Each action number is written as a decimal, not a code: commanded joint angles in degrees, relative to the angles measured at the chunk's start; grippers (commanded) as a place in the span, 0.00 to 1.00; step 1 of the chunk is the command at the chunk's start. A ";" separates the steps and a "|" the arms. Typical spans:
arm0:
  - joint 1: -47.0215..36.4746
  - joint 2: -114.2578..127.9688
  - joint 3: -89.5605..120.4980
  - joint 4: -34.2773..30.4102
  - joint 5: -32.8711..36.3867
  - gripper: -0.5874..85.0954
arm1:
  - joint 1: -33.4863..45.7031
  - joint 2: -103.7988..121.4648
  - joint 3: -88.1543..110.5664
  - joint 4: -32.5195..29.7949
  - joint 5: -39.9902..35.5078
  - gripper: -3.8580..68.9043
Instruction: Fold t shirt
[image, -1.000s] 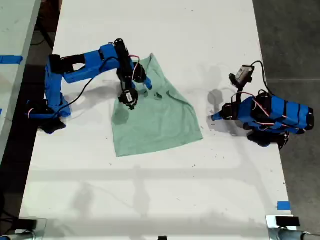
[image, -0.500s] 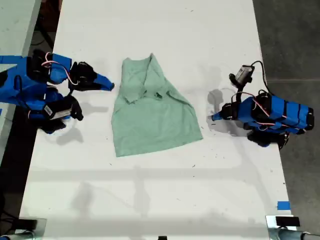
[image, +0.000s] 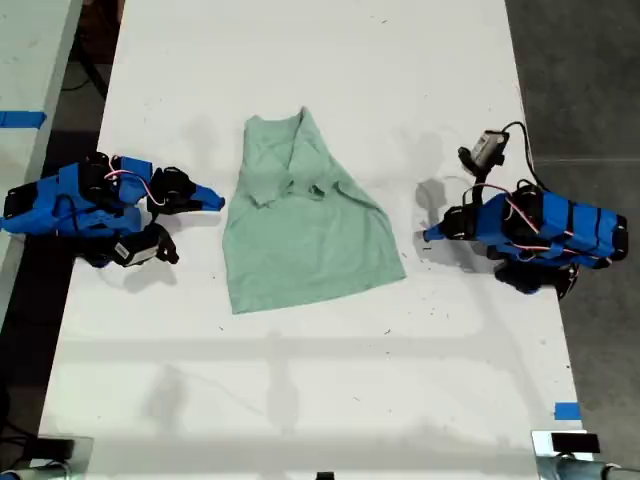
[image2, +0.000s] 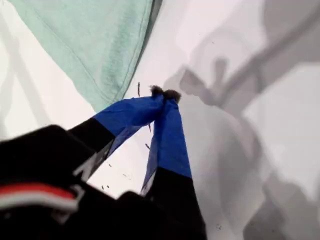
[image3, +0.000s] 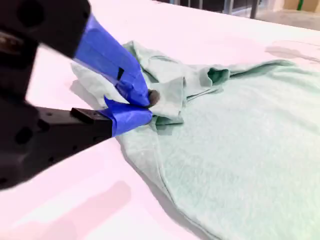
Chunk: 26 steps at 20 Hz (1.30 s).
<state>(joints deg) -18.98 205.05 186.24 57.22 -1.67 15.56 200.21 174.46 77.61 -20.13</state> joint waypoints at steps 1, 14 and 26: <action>-0.44 0.53 2.46 0.09 0.26 0.00 | -0.09 0.44 3.16 -0.26 -0.09 0.03; -0.35 0.53 2.46 0.53 0.18 0.00 | -0.18 0.44 3.16 -0.26 -0.26 0.03; -0.53 0.53 2.46 0.79 -0.53 0.00 | -0.18 0.44 3.16 -0.26 -0.18 0.03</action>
